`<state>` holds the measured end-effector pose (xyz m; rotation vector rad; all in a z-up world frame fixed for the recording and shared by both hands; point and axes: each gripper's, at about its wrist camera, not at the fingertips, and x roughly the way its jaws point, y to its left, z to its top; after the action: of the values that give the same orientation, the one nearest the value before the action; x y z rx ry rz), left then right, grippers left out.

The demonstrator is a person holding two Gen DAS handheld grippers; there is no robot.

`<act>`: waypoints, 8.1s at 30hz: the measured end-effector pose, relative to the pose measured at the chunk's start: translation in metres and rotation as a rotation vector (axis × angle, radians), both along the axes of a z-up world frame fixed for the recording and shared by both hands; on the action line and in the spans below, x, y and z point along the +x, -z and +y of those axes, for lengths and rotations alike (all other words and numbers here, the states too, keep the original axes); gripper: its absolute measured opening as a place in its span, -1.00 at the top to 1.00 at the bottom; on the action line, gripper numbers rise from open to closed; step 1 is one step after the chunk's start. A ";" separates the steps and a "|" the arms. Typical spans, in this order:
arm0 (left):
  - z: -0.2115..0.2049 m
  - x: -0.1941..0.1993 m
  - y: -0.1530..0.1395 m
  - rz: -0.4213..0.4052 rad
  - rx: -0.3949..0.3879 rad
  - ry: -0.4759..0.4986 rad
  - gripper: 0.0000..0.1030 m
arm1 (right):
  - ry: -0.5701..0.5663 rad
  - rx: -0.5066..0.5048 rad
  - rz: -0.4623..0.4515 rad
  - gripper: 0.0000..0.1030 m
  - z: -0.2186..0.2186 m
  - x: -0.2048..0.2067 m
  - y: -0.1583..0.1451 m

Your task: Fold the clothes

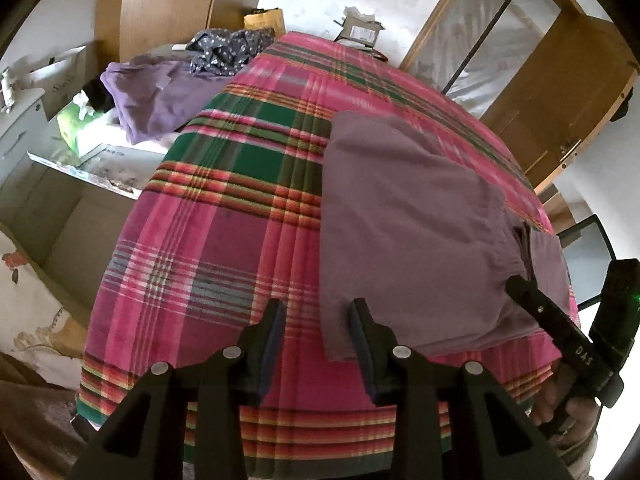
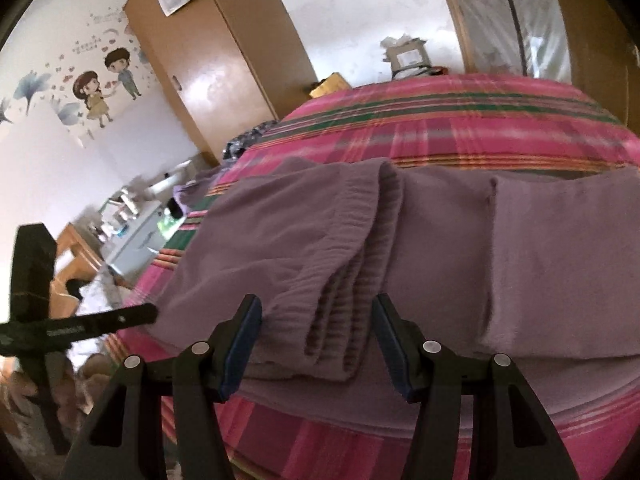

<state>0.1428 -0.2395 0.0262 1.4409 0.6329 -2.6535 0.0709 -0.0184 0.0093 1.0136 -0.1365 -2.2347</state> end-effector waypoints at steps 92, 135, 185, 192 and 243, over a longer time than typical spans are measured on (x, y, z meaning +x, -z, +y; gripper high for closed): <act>-0.052 -0.013 0.003 -0.012 0.187 -0.069 0.30 | -0.397 0.361 0.460 0.60 -0.156 0.106 0.014; -0.049 -0.076 0.011 -0.089 0.427 0.014 0.21 | -0.329 0.323 0.532 0.80 -0.141 0.119 0.005; -0.051 -0.120 0.007 -0.058 0.566 0.013 0.77 | -0.335 0.221 0.491 0.80 -0.116 0.108 -0.007; -0.045 -0.119 -0.009 -0.029 0.543 0.014 0.79 | -0.316 0.192 0.497 0.80 -0.104 0.112 -0.015; 0.017 -0.134 -0.060 -0.029 0.420 0.068 0.80 | -0.215 0.099 0.562 0.80 -0.057 0.118 -0.053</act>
<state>0.0090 -0.2226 0.0865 1.6122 1.2170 -2.6513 0.1888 -0.0757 0.0624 0.3925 0.3179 -2.2490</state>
